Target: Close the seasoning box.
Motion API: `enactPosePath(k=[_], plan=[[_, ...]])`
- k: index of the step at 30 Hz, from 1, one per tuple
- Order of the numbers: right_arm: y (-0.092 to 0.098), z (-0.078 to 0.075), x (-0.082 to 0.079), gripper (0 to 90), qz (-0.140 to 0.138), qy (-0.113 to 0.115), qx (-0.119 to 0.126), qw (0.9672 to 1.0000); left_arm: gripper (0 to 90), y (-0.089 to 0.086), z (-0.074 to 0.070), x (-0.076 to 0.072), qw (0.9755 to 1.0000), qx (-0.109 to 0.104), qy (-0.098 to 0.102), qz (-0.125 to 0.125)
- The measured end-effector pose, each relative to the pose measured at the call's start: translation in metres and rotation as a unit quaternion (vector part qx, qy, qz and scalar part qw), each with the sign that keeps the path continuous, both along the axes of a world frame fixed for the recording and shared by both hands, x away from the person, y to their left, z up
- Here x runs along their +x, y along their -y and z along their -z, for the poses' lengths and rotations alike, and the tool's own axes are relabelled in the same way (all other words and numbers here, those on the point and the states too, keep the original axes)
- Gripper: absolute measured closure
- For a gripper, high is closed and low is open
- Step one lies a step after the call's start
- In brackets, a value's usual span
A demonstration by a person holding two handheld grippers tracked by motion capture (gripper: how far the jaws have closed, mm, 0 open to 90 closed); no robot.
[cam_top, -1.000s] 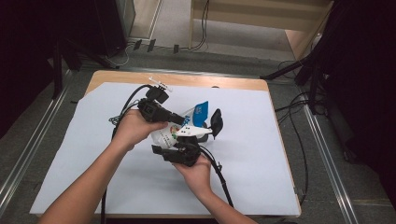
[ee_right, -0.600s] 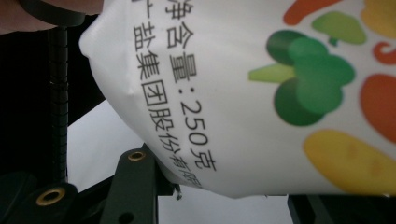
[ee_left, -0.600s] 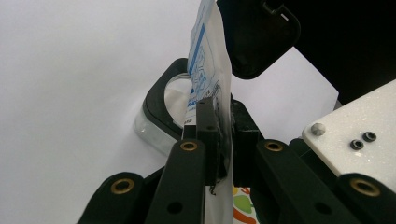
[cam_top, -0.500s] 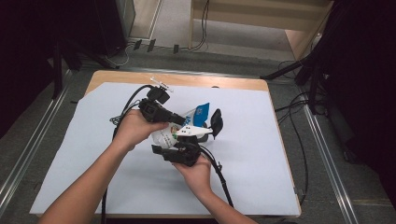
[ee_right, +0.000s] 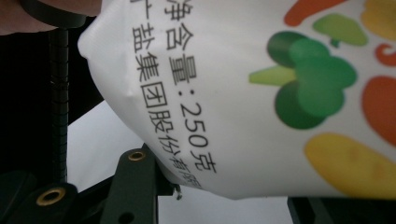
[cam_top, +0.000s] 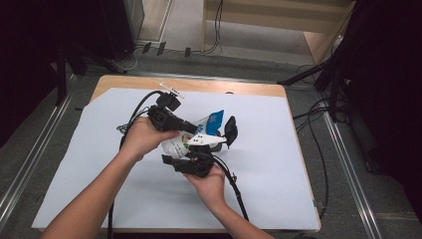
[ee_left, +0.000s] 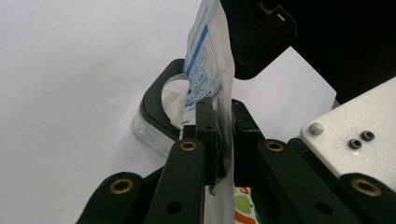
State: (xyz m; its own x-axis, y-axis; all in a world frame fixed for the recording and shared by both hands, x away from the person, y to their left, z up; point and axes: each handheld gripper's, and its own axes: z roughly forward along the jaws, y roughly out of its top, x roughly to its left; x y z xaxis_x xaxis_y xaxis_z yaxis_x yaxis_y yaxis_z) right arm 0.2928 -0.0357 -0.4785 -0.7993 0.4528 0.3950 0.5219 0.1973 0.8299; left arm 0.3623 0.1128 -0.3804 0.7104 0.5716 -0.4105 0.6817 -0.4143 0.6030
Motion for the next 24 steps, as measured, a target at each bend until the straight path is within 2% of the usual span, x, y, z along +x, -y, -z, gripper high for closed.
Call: enactPosePath(k=[24], plan=[[0.0012, -0.0017, 0.0005, 59.2, -0.001, 0.003, -0.004, 1.0, 85.3, -0.0009, 0.001, -0.0007, 1.0, -0.008, -0.001, 0.002]])
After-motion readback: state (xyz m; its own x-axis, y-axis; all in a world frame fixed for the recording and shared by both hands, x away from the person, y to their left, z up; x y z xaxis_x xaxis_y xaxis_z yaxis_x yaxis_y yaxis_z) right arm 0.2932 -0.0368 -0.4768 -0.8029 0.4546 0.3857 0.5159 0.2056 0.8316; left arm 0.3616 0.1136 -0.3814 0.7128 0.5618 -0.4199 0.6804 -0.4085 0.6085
